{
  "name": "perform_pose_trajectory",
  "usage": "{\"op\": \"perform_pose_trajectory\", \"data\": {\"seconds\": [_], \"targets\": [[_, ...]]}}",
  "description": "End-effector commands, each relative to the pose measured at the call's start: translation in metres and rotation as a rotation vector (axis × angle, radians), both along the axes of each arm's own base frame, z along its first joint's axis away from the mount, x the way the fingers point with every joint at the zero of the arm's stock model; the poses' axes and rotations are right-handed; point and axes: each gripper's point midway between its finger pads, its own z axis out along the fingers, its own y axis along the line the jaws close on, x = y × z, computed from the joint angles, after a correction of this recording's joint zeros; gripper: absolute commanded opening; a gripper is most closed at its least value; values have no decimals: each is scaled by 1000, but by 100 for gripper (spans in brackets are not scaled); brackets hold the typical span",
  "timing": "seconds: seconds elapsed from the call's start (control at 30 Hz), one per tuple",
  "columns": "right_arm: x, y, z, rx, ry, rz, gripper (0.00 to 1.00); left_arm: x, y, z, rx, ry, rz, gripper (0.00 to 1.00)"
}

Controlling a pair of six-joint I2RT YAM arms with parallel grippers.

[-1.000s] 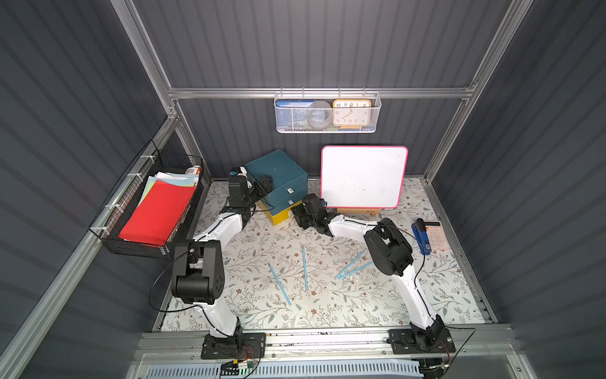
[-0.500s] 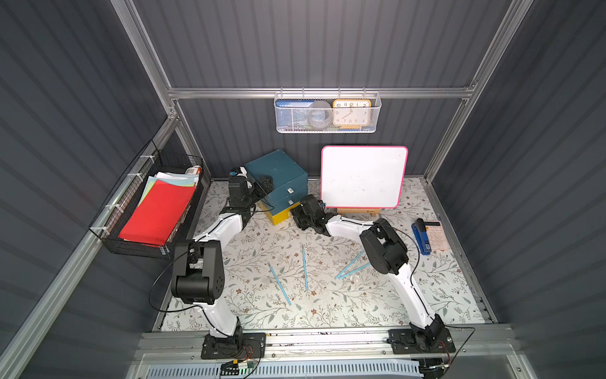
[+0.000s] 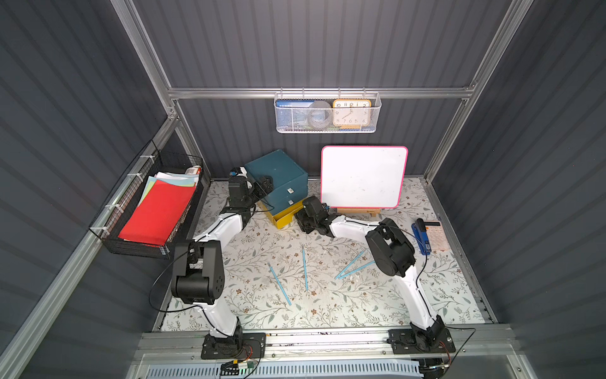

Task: Please place the pencils in the drawer according to their color
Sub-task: Open the drawer in the storage box.

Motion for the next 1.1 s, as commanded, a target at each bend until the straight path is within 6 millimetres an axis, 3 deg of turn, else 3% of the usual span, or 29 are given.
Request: {"op": "perform_pose_trajectory", "data": {"seconds": [0.0,0.63,1.07], "targets": [[-22,-19,-21,-78,84,8,42,-6,-8,6,17,-10,-38,98],[-76,-41,-21,-116,148,86,42,-5,-8,6,8,-17,-37,97],[-94,-56,-17,-121,138,93,42,-6,-8,6,5,-18,-38,97]]}}
